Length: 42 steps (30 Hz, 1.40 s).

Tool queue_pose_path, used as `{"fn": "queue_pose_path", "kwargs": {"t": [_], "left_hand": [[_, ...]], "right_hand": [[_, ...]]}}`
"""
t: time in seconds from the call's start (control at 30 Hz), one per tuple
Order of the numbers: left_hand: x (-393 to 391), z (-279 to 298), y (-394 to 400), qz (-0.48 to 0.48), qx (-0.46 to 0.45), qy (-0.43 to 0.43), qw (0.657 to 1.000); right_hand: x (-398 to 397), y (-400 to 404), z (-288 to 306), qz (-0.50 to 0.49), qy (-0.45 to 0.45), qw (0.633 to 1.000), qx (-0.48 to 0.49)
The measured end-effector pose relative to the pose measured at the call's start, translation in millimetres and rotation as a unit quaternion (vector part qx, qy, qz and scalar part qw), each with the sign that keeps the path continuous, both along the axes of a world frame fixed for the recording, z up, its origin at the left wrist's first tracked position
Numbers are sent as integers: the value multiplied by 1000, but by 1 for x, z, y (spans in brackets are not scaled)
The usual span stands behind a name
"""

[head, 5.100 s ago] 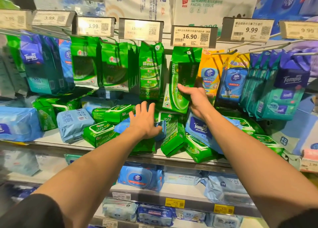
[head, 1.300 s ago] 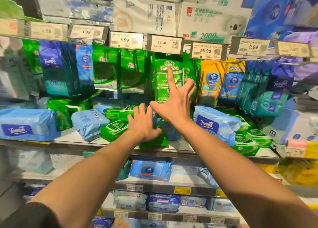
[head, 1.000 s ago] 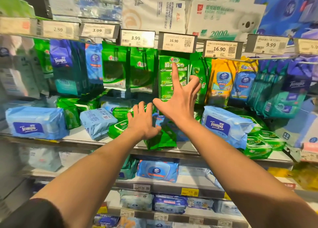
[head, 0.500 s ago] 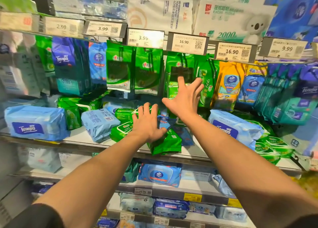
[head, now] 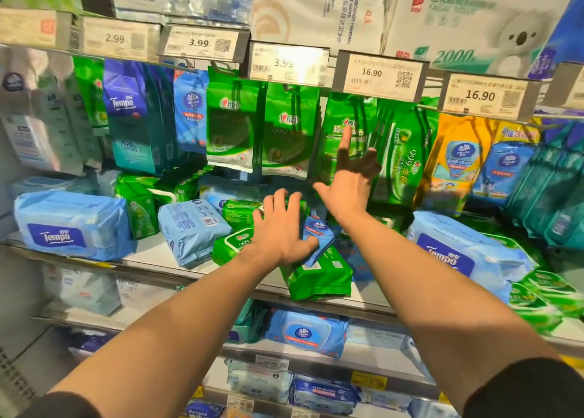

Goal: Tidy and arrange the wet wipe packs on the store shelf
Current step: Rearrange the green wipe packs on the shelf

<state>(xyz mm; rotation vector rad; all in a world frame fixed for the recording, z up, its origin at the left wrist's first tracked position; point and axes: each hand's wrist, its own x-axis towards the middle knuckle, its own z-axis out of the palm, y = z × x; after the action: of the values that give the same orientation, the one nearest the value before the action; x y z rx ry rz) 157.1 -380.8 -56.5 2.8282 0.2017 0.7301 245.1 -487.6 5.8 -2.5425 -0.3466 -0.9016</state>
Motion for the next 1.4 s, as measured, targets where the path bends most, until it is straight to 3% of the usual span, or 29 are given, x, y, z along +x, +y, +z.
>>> {"fn": "queue_pose_path", "kwargs": {"t": [0.37, 0.53, 0.67, 0.8, 0.93, 1.1, 1.23, 1.4], "left_hand": [[8, -10, -1, 11, -17, 23, 1000], [1, -3, 0, 10, -7, 18, 1000], [-4, 2, -3, 6, -3, 17, 1000], [-6, 9, 0, 10, 6, 30, 999], [-5, 17, 4, 44, -10, 52, 998], [-13, 15, 23, 70, 19, 43, 996], [-30, 11, 48, 106, -15, 56, 993], [-45, 6, 70, 115, -21, 83, 990]], "right_hand": [[19, -9, -5, 29, 35, 999, 5], [11, -34, 7, 34, 125, 988, -82], [-3, -74, 0, 44, 111, 981, -150], [-25, -97, -18, 92, 128, 981, -110], [-49, -66, -30, 119, 202, 971, -56], [-62, -6, -44, 78, 316, 943, -75], [-61, 16, -53, 21, 320, 938, -130], [-56, 6, -51, 48, 345, 930, -119]]}}
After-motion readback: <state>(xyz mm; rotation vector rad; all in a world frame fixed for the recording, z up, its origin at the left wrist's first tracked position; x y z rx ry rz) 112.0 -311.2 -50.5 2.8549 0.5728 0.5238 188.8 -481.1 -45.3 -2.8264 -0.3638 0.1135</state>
